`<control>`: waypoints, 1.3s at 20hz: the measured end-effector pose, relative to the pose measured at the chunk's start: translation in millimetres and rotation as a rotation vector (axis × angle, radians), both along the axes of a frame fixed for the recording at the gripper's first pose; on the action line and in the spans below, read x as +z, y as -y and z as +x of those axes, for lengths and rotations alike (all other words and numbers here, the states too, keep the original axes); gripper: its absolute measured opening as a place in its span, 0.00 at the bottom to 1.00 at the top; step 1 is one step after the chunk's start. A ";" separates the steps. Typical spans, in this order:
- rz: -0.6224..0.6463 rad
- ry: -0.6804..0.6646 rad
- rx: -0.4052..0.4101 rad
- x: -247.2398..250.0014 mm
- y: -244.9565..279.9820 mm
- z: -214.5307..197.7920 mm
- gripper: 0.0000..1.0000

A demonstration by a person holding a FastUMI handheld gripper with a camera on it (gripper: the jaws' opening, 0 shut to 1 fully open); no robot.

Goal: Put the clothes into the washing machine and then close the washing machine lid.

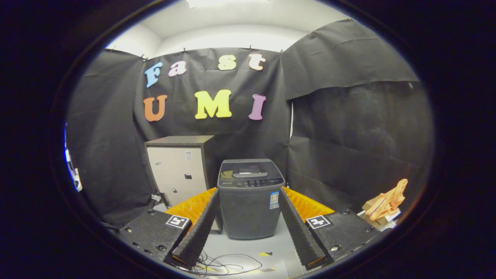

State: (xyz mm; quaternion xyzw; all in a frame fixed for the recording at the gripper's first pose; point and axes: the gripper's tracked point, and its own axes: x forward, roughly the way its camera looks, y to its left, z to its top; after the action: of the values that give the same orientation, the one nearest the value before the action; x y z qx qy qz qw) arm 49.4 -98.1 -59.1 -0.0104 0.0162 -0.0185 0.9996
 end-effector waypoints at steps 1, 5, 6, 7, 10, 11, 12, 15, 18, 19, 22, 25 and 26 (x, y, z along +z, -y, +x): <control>0.000 0.000 0.003 0.6 -0.8 1.9 0.95; -0.001 -0.001 0.012 2.5 -3.3 2.3 0.95; -0.004 0.000 0.013 2.5 -3.5 2.0 0.95; -0.006 -0.002 0.013 2.5 -4.3 5.0 0.95; -0.006 0.000 0.016 4.7 -5.4 6.9 0.95; -0.009 0.002 0.015 5.1 -4.6 7.6 0.95; -0.010 0.003 0.017 5.6 -5.2 8.4 0.95; -0.003 0.002 0.018 6.0 -7.5 10.8 0.95; -0.011 -0.003 0.025 6.4 -8.7 12.9 0.95; -0.013 -0.001 0.025 7.9 -7.8 13.7 0.95; -0.005 -0.008 0.028 8.6 -6.5 17.0 0.95; -0.013 -0.009 0.035 10.6 -6.8 21.2 0.95; -0.013 -0.008 0.038 11.5 -7.5 23.3 0.95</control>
State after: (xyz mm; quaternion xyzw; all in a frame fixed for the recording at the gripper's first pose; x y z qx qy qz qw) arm 72.7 -90.6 -47.6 -0.0175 0.0201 0.0006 0.9996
